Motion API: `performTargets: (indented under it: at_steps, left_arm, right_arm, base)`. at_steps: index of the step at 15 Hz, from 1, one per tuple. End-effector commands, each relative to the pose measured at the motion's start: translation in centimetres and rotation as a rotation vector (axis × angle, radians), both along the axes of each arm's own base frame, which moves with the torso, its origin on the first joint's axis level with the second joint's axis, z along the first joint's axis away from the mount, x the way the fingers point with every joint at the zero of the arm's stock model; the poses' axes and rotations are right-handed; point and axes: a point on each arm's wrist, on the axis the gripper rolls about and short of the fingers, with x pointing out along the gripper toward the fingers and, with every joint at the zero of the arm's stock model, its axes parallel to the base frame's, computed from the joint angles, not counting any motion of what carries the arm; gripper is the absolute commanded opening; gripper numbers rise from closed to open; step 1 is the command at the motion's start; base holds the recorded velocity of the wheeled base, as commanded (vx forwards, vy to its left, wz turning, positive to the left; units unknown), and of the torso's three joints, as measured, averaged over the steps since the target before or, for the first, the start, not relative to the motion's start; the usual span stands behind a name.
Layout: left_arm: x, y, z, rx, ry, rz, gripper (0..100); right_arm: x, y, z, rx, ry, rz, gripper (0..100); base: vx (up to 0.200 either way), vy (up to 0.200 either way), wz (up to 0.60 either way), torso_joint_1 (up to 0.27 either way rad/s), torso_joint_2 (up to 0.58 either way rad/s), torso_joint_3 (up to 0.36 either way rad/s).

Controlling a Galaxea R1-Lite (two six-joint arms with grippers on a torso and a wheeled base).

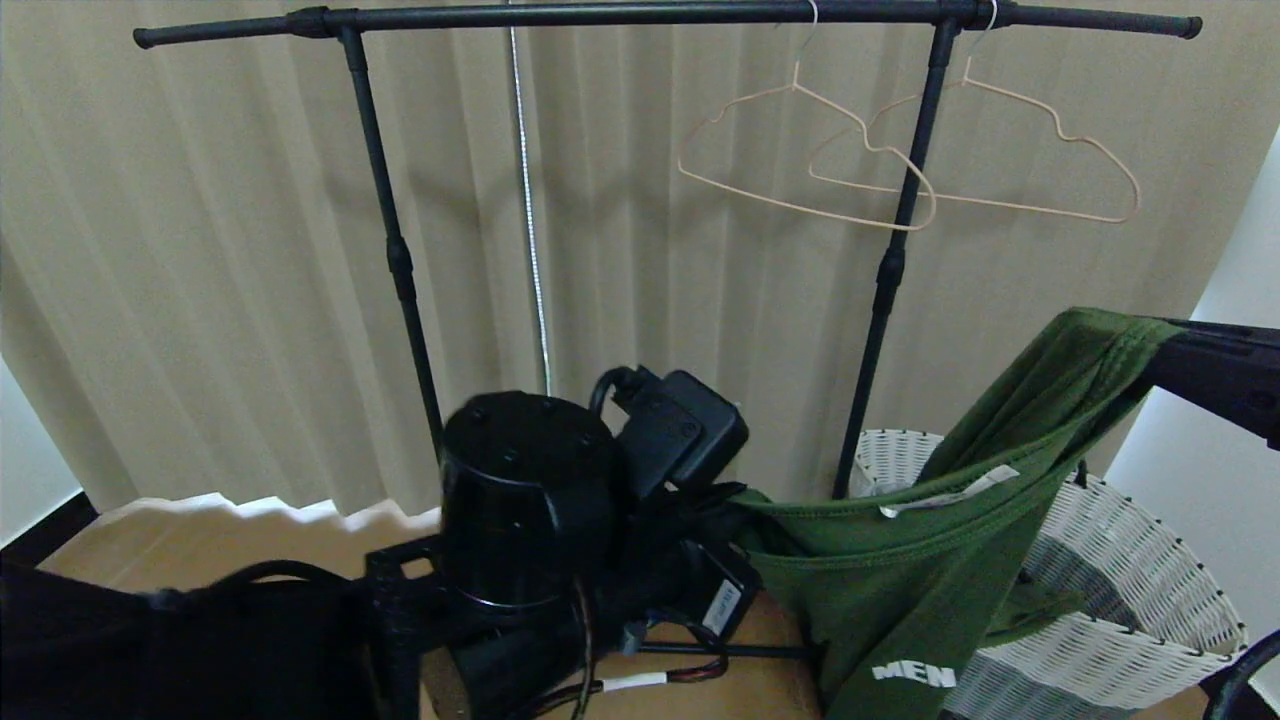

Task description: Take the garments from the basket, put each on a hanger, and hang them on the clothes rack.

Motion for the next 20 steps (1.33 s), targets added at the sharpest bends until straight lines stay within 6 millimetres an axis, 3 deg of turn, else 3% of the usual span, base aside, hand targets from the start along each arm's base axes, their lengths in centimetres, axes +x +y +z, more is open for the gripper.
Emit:
performTargets:
  at_steps: [1,4,7,11,13,16,20]
  left_arm:
    - [-0.9,4.3,5.6,-0.058,-0.075,0.065,0]
    - [0.0,7.3,9.1,0.038,-0.149,0.146,0]
    - [-1.0,8.7,14.4,0.019,-0.180,0.156,0]
    - [-1.6,9.7,18.2,-0.017,-0.213,0.168,0]
    - [-1.7,9.8,18.8,-0.022,-0.218,0.170,0]
    - [-1.7,10.7,17.6,0.013,-0.194,0.196,0]
    - [-4.0,12.7,16.8,0.063,-0.241,0.178,0]
  right_arm:
    - [0.1,0.0,0.2,0.000,-0.005,-0.002,0]
    - [0.3,0.1,0.3,-0.017,-0.017,-0.003,0]
    - [1.5,0.8,1.2,-0.013,-0.025,-0.008,0]
    - [3.5,1.4,3.8,0.014,-0.075,-0.035,0]
    - [4.0,1.7,4.2,0.018,-0.082,-0.035,0]
    - [5.0,2.2,4.0,0.009,-0.063,-0.035,0]
    - [6.8,3.1,3.1,-0.002,-0.045,-0.040,0]
  base:
    - [0.000,0.000,0.00,0.000,0.00,0.000]
    - [0.000,0.000,0.00,0.000,0.00,0.000]
    - [0.000,0.000,0.00,0.000,0.00,0.000]
    - [0.000,0.000,0.00,0.000,0.00,0.000]
    - [0.000,0.000,0.00,0.000,0.00,0.000]
    - [0.000,0.000,0.00,0.000,0.00,0.000]
    - [0.000,0.000,0.00,0.000,0.00,0.000]
